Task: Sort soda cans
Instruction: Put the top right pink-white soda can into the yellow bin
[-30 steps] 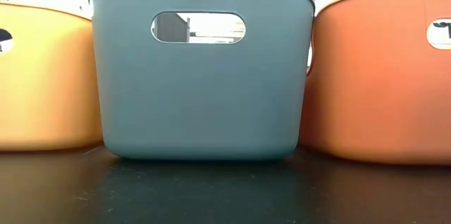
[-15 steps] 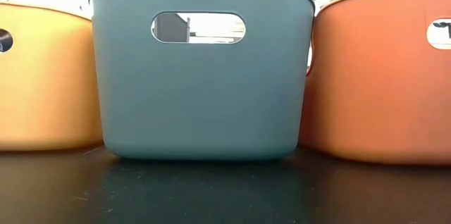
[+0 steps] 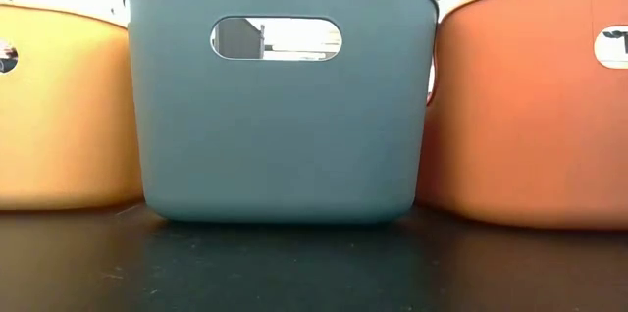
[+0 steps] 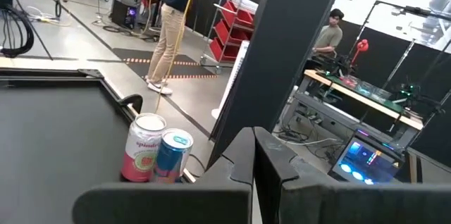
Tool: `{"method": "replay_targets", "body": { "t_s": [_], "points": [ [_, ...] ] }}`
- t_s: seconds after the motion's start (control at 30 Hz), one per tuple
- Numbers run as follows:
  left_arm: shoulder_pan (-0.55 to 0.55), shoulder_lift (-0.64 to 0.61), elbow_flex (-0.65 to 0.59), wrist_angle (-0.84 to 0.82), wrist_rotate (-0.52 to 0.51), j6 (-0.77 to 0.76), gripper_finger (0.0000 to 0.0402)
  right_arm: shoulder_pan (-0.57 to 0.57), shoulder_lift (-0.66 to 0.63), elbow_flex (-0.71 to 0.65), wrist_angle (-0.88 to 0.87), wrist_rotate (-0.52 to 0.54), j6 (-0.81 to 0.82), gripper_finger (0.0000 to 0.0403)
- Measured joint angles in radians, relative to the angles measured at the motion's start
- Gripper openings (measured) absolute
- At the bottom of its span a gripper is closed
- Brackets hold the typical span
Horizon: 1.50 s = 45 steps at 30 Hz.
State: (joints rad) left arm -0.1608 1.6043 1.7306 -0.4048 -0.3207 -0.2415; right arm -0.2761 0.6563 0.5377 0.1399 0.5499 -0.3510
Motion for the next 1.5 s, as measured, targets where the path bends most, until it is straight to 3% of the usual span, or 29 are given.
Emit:
{"method": "replay_targets", "body": {
  "t_s": [0.33,0.8,0.97,1.13,1.2,1.33,1.43,1.5],
  "points": [
    [0.001,-0.001,0.0,0.096,-0.006,0.038,0.0345,0.008,0.0,0.0,0.009,0.0,-0.017,0.0022],
    [0.022,0.017,-0.001,0.024,-0.049,0.091,0.0332,0.015,0.0,0.0,0.003,0.0,-0.021,0.0022],
    [0.026,0.02,-0.001,-0.007,-0.119,0.125,0.0243,0.015,0.0,0.0,0.001,-0.001,0.009,0.0022],
    [0.025,0.017,-0.001,-0.005,-0.161,0.196,0.0095,0.015,0.0,0.0,-0.017,-0.001,0.01,0.0022],
    [0.025,0.016,-0.001,-0.023,-0.229,0.248,0.0032,0.015,0.0,0.0,-0.008,-0.001,0.01,0.0022],
    [0.035,0.009,-0.001,-0.079,-0.393,0.332,0.0008,-0.004,-0.001,0.0,0.02,-0.002,0.029,0.0022],
    [0.072,-0.011,-0.001,-0.105,-0.375,0.389,0.0002,-0.039,0.008,0.008,-0.015,-0.002,0.098,0.0022],
    [0.116,-0.036,-0.029,-0.089,-0.298,0.428,0.0001,-0.081,0.031,0.04,-0.098,-0.002,0.156,0.0022]
  ]
}}
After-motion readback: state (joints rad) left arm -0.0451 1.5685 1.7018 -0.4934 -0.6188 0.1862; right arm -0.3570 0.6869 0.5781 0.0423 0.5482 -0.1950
